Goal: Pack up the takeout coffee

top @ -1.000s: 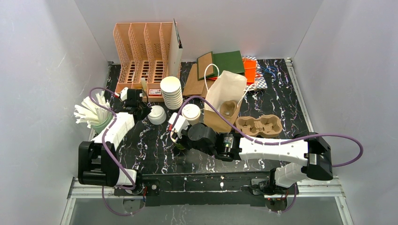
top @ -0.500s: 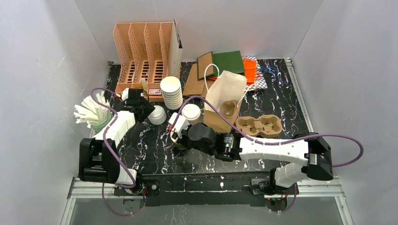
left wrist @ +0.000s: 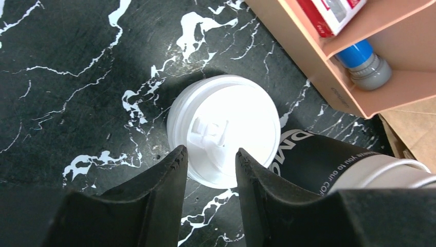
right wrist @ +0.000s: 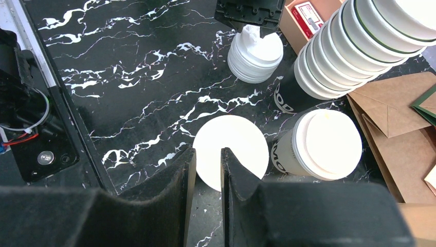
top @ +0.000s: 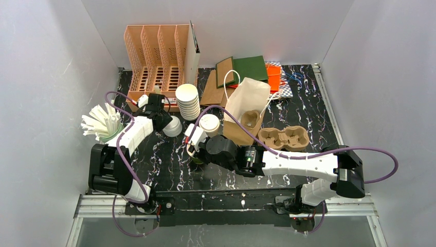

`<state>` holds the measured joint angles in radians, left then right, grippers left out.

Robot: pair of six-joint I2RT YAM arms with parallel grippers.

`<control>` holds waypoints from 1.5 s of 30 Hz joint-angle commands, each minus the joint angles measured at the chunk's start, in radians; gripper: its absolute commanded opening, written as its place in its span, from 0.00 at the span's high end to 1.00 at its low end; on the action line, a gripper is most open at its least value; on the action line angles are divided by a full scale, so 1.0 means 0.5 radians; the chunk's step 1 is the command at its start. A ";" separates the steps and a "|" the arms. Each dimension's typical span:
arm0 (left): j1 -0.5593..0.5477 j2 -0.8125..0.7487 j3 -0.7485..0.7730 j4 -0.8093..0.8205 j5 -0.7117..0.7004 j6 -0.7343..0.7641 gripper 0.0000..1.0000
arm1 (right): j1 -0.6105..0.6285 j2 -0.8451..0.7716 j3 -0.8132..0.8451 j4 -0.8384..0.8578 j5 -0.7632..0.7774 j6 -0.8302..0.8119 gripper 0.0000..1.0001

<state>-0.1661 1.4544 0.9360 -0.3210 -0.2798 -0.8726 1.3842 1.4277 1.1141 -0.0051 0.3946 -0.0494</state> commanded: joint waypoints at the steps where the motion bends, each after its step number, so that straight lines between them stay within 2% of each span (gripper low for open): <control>1: -0.014 0.031 0.065 -0.103 -0.150 -0.042 0.62 | 0.010 -0.077 -0.013 0.049 0.041 -0.005 0.68; 6: -0.020 0.060 0.083 -0.117 -0.175 -0.040 0.62 | 0.010 -0.082 -0.016 0.049 0.046 -0.004 0.68; 11: -0.020 0.082 0.095 -0.121 -0.199 -0.039 0.69 | 0.010 -0.085 -0.016 0.050 0.048 -0.009 0.68; 20: -0.035 0.108 0.094 -0.133 -0.205 -0.056 0.74 | 0.010 -0.076 -0.010 0.051 0.054 -0.015 0.67; 32: -0.045 -0.015 0.155 -0.220 -0.307 -0.033 0.87 | 0.009 -0.101 -0.022 0.051 0.071 -0.006 0.67; 45: -0.044 -0.079 0.174 -0.258 -0.235 -0.044 0.88 | 0.011 -0.118 -0.038 0.053 0.068 0.001 0.67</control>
<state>-0.1837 1.4395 1.0054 -0.4232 -0.3843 -0.8829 1.3842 1.3975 1.0966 -0.0055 0.4168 -0.0525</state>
